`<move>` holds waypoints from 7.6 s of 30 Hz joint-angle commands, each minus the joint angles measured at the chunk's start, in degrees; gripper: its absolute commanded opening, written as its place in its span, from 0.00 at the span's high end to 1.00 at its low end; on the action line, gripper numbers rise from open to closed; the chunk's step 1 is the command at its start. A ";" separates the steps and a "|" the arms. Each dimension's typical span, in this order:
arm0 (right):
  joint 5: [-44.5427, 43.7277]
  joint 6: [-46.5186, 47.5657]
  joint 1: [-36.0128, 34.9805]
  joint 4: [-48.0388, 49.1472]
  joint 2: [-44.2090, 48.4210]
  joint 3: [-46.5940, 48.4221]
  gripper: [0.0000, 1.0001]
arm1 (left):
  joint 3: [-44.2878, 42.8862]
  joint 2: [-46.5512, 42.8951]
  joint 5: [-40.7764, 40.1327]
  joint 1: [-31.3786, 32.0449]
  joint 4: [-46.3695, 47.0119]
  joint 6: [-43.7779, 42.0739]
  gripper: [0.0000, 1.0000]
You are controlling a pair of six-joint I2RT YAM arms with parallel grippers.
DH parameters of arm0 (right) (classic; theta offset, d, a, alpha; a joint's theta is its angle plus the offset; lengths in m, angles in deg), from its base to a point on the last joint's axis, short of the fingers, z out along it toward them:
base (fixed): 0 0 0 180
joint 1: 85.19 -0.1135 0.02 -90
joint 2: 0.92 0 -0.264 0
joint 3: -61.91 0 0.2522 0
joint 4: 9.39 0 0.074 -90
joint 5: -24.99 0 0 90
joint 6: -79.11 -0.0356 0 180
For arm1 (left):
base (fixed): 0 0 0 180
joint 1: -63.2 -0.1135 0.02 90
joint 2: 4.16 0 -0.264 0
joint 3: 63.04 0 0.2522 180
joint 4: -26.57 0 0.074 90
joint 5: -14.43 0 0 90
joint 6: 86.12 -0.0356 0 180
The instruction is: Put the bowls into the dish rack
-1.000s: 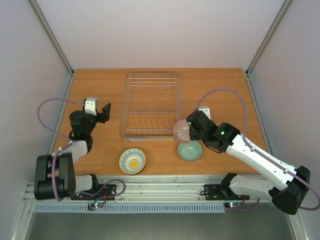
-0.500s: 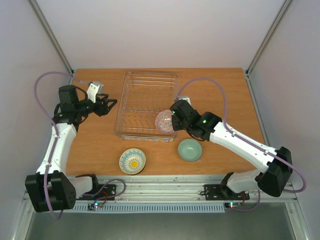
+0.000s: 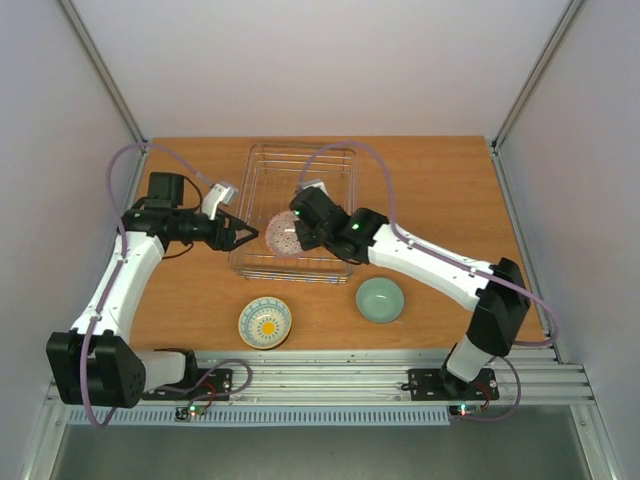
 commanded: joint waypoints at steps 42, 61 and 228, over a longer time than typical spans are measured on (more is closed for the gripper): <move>5.42 2.44 -8.07 16.87 10.91 -8.81 0.10 | 3.59 3.99 5.73 3.89 4.45 -6.49 1.00; 12.46 -11.47 -7.01 32.91 21.16 -27.62 0.01 | 8.54 1.99 20.08 2.55 13.69 -5.78 0.99; -10.57 -14.21 1.53 -10.20 10.36 -14.33 0.03 | 18.66 -9.57 -2.49 -0.95 30.22 7.37 0.28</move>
